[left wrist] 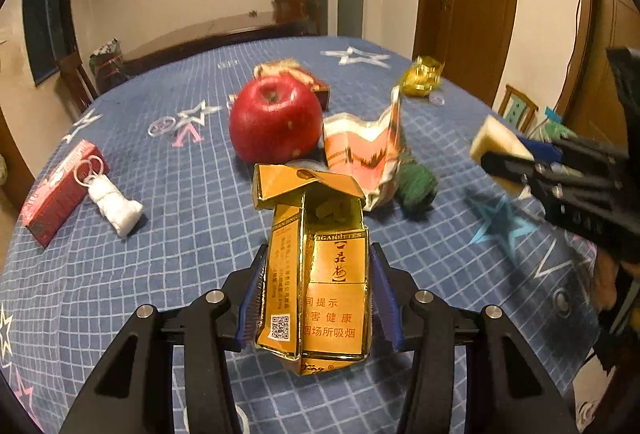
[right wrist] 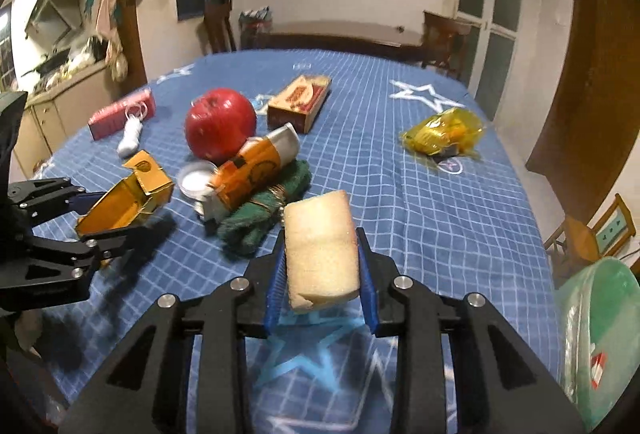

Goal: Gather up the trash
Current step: 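Carry the pack and sponge over the green bin and open both tools to drop them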

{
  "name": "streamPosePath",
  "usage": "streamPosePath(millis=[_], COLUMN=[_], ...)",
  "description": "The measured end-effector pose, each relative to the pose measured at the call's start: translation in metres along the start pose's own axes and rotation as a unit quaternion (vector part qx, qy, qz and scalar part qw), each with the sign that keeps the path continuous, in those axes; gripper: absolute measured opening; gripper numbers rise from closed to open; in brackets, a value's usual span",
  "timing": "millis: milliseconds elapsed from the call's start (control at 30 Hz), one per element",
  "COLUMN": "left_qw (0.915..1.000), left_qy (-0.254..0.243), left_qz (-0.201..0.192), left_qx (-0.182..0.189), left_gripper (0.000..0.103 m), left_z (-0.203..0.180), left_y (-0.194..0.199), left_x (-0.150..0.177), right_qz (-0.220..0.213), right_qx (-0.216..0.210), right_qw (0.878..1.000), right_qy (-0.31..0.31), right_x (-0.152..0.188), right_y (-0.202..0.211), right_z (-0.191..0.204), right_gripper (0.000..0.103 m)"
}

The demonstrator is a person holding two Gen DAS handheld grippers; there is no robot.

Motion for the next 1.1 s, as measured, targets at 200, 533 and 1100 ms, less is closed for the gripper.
streamPosePath(millis=[200, 533, 1100], left_qw=[0.9982, 0.9858, 0.9768], left_qy=[0.009, 0.024, 0.012], left_qz=[-0.056, -0.161, -0.212], left_qx=[-0.022, -0.044, -0.026], left_gripper=[0.05, 0.051, 0.051], left_z=[-0.006, -0.029, -0.087], left_y=[0.031, 0.096, 0.151], left_x=[-0.008, -0.032, -0.053], right_qz=[-0.048, -0.125, -0.167], right_qx=[0.009, 0.042, 0.076], right_qw=[0.999, 0.991, 0.983], right_qy=[-0.016, -0.023, -0.03], right_x=[-0.001, -0.016, -0.028], right_y=[0.032, 0.088, 0.132], right_z=[0.012, 0.024, -0.001], right_gripper=[0.03, 0.03, 0.03])
Point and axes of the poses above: each gripper's, at about its wrist camera, not at the fingertips, and y roughly against the way its jaws point, z to its left, x to its underside, the point moved 6 cm from there along -y, roughly the way its jaws point, and after that the axes turned 2 degrees about z, right-handed, at the moved point
